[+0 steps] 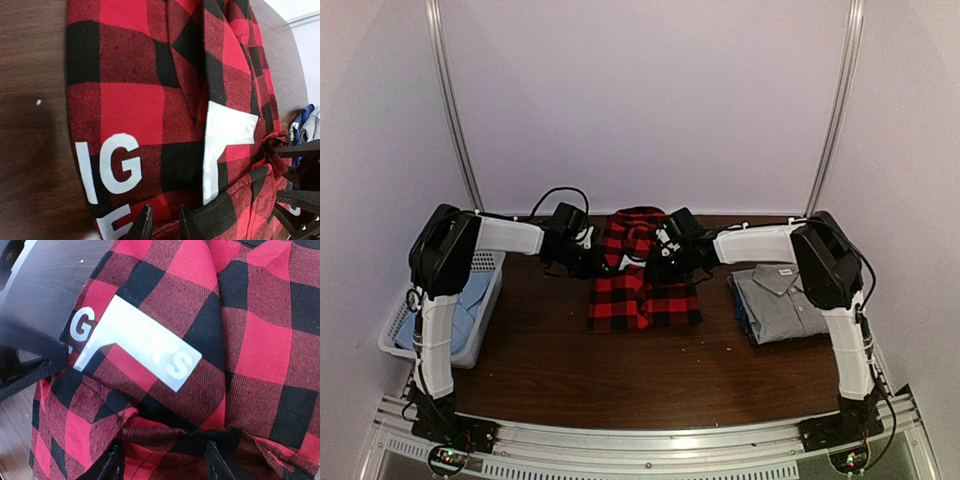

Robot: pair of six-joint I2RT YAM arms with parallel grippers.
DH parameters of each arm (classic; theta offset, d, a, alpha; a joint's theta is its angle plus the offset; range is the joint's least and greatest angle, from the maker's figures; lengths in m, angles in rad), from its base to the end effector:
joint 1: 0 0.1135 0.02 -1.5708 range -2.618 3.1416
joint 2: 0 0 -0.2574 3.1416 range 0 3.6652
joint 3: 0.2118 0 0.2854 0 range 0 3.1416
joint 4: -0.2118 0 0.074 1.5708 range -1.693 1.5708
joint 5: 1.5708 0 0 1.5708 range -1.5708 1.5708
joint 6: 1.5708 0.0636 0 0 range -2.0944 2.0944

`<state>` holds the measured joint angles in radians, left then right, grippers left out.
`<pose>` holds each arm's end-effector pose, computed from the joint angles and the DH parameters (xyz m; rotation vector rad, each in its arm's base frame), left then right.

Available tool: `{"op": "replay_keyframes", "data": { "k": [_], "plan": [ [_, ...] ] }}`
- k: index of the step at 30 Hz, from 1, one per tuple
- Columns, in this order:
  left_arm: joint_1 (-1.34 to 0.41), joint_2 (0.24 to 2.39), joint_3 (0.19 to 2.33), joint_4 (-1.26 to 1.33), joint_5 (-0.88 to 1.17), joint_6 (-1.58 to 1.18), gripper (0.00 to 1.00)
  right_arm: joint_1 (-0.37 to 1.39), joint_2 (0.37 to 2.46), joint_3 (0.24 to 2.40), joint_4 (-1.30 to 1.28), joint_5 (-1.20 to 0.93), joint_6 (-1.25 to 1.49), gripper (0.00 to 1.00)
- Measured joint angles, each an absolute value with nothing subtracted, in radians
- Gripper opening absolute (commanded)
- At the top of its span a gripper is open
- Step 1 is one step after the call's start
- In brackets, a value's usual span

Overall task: Fold and stack the long sleeve shirts
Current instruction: Smooth out the 2/3-rectangle-folded shirt at the center of the board.

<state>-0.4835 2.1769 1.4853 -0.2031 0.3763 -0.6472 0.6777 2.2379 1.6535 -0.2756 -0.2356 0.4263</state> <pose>0.4346 -0.2546 0.0894 -0.0394 2.6235 -0.9140 0.4065 0.3462 0.1089 -0.4313 2.5186 0.7541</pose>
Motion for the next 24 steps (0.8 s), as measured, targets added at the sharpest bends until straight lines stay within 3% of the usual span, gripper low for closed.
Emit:
{"op": "replay_keyframes", "data": {
  "k": [16, 24],
  "plan": [
    [-0.479, 2.172, 1.604, -0.266, 0.357, -0.614, 0.20, 0.656, 2.280, 1.697, -0.286, -0.270, 0.432, 0.70],
    [-0.479, 2.137, 1.559, -0.265, 0.371, -0.612, 0.20, 0.606, 2.278, 1.694, -0.244, -0.345, 0.461, 0.71]
  ]
}}
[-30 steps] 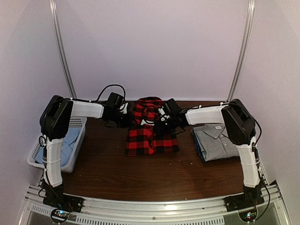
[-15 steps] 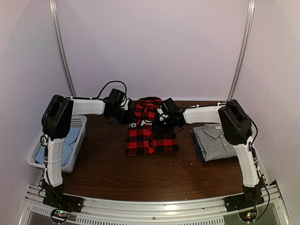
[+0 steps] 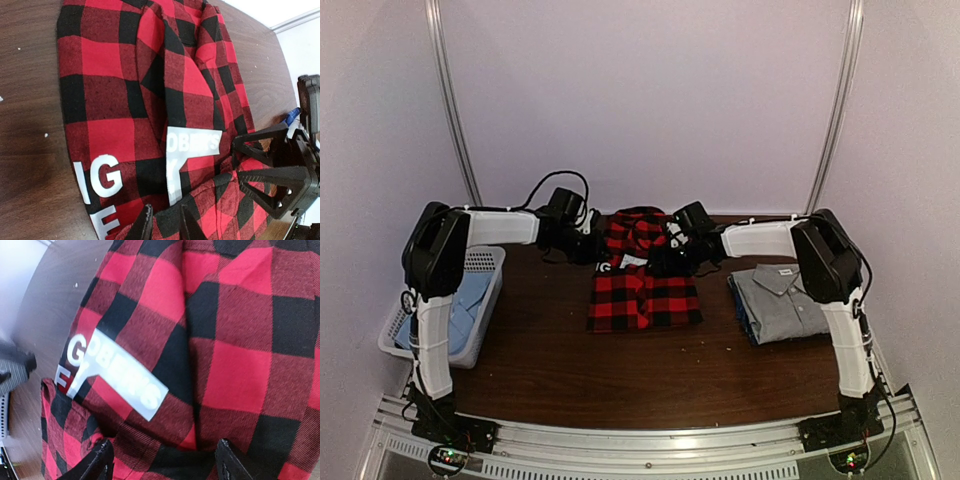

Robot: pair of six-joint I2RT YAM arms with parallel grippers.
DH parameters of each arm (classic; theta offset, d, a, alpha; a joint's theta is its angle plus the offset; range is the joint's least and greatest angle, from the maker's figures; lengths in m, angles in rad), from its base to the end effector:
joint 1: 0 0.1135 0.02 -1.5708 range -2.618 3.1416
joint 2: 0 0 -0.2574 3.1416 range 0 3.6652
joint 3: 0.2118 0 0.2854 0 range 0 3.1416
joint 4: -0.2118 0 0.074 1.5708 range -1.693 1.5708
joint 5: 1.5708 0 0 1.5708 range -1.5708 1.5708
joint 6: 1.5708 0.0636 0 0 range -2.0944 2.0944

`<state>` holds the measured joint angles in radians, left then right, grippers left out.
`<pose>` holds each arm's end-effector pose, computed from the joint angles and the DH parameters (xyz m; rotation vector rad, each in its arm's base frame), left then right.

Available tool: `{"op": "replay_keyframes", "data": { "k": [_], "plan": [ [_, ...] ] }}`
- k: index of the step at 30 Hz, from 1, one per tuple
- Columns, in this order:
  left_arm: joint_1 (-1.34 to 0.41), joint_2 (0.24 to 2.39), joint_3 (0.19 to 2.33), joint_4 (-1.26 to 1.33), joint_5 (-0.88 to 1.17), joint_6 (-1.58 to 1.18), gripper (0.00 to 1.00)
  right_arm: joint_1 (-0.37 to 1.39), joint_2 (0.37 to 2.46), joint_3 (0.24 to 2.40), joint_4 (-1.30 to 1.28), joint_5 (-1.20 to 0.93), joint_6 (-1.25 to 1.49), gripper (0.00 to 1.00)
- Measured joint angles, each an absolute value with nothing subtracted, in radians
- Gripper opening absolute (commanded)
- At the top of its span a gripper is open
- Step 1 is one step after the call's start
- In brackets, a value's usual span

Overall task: Fold and stack the long sleeve shirts
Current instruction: Smooth out the 2/3-rectangle-folded shirt at the center of the board.

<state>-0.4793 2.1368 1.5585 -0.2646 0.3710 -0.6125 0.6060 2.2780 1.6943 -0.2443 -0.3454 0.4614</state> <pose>0.4447 -0.2571 0.1290 0.0122 2.5609 -0.9149 0.4346 0.3274 0.1069 -0.3542 2.5113 0.8813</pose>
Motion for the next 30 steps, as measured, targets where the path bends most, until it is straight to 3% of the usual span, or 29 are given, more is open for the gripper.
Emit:
{"op": "replay_keyframes", "data": {
  "k": [12, 21, 30],
  "plan": [
    [-0.571, 2.134, 1.529, -0.225, 0.440, -0.638, 0.20, 0.576, 2.194, 1.639, -0.200, -0.378, 0.486, 0.68],
    [-0.602, 2.251, 1.604, -0.208, 0.467, -0.655, 0.20, 0.556, 2.032, 1.488, -0.171, -0.327, 0.477, 0.46],
    [-0.601, 2.310, 1.649, -0.210, 0.494, -0.664, 0.20, 0.535, 2.061, 1.409, -0.159, -0.317, 0.479, 0.42]
  ]
}}
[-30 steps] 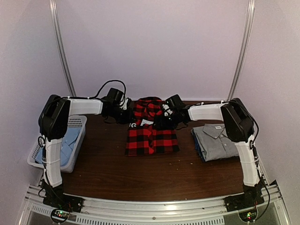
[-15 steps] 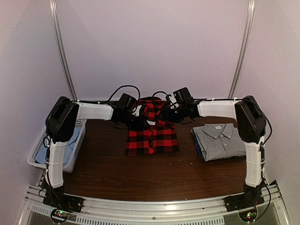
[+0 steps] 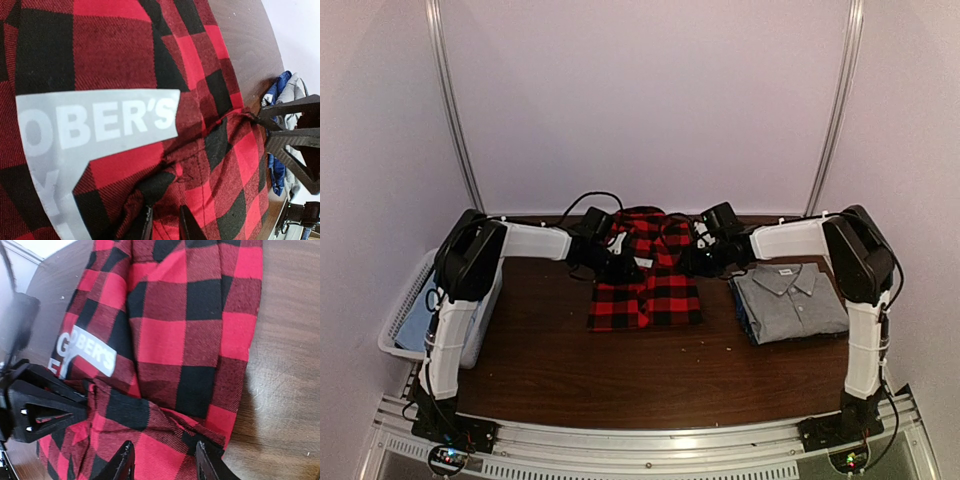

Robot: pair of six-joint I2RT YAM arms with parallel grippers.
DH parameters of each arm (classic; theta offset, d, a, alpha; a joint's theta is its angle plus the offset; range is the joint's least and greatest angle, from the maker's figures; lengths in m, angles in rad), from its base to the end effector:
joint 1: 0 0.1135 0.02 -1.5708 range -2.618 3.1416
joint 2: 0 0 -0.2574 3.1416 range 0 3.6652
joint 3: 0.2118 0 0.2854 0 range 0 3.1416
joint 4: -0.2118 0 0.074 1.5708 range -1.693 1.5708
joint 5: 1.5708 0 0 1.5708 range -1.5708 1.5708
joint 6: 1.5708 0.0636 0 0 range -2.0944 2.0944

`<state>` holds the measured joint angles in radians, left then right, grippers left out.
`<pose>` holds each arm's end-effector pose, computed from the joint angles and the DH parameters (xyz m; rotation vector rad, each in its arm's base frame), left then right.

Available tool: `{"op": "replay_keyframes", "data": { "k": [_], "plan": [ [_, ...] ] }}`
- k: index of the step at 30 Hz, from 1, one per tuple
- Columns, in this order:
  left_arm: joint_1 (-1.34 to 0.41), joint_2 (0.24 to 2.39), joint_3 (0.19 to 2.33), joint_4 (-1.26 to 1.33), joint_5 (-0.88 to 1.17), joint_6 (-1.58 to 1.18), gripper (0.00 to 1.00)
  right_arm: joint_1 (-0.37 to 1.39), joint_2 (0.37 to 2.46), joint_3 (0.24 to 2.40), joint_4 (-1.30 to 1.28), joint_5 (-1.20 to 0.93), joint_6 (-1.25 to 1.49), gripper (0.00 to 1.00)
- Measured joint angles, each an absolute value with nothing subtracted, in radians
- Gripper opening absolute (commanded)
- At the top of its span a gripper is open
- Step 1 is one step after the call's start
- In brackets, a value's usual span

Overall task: Fold and stack the long sleeve shirts
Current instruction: Smooth out the 2/3-rectangle-folded shirt at the center of the board.

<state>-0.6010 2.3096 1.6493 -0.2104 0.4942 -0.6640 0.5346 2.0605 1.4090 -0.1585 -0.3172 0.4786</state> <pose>0.4236 -0.3270 0.0806 0.1600 2.6492 -1.1081 0.4133 0.2677 0.1218 -0.2295 2.4916 0.8337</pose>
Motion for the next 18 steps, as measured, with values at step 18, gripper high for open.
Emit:
{"op": "replay_keyframes", "data": {
  "k": [18],
  "plan": [
    [-0.542, 1.991, 1.454, -0.230, 0.416, -0.670, 0.21, 0.520, 2.014, 1.363, -0.214, -0.248, 0.451, 0.48]
  ]
}}
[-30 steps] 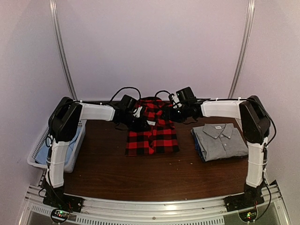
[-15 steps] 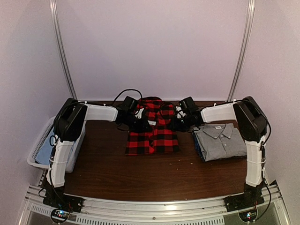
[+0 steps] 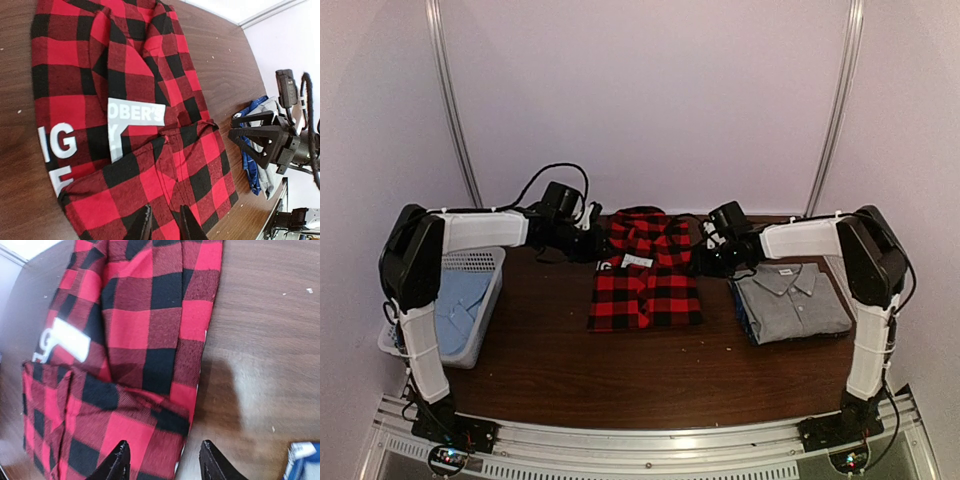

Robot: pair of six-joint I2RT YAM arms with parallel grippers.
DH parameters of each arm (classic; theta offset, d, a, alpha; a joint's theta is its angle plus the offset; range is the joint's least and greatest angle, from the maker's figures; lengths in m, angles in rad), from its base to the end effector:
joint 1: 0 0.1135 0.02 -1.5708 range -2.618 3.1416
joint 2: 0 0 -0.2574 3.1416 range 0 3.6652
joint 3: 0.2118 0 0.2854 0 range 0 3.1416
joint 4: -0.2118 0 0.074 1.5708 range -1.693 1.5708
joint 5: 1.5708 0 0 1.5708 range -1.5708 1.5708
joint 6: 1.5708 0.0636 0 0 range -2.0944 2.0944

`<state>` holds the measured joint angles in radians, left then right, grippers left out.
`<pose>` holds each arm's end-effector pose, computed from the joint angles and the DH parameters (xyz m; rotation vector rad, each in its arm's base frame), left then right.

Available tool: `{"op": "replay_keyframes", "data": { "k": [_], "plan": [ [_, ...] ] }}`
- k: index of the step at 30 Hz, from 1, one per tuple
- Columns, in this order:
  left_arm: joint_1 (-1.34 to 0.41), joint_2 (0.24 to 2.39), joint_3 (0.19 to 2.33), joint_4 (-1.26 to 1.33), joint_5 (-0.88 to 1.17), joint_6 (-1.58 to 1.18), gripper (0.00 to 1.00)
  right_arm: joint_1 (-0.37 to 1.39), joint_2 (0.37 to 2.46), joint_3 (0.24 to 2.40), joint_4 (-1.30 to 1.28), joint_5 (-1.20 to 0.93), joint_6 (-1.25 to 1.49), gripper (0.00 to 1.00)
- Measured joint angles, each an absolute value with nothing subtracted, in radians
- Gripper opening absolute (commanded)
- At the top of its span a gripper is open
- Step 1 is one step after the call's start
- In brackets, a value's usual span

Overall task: Fold and stack the long sleeve shirts
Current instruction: Smooth out the 2/3-rectangle-folded shirt at the center of the board, then pick up the 2/3-rectangle-folded shirt from the center of the board.

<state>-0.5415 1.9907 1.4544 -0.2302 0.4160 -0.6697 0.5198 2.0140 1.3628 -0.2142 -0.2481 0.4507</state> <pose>0.4072 -0.2749 0.1659 0.0640 2.5172 -1.0424 0.4059 0.2503 0.1213 -0.2040 2.5312 0.7153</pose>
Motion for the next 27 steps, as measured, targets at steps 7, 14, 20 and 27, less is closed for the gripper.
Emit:
{"op": "replay_keyframes", "data": {
  "k": [7, 14, 20, 27],
  "plan": [
    [-0.530, 1.822, 1.204, -0.182, 0.408, -0.677, 0.21, 0.579, 1.800, 1.171, -0.185, -0.226, 0.463, 0.40],
    [-0.531, 1.727, 0.971, -0.177, 0.412, -0.696, 0.20, 0.694, 1.721, 0.960, -0.133, -0.231, 0.522, 0.32],
    [-0.531, 1.665, 0.870, -0.153, 0.425, -0.717, 0.20, 0.722, 1.723, 0.882, -0.088, -0.231, 0.570, 0.28],
    [-0.531, 1.644, 0.809, -0.115, 0.450, -0.733, 0.21, 0.727, 1.700, 0.817, -0.039, -0.228, 0.613, 0.45]
  ]
}}
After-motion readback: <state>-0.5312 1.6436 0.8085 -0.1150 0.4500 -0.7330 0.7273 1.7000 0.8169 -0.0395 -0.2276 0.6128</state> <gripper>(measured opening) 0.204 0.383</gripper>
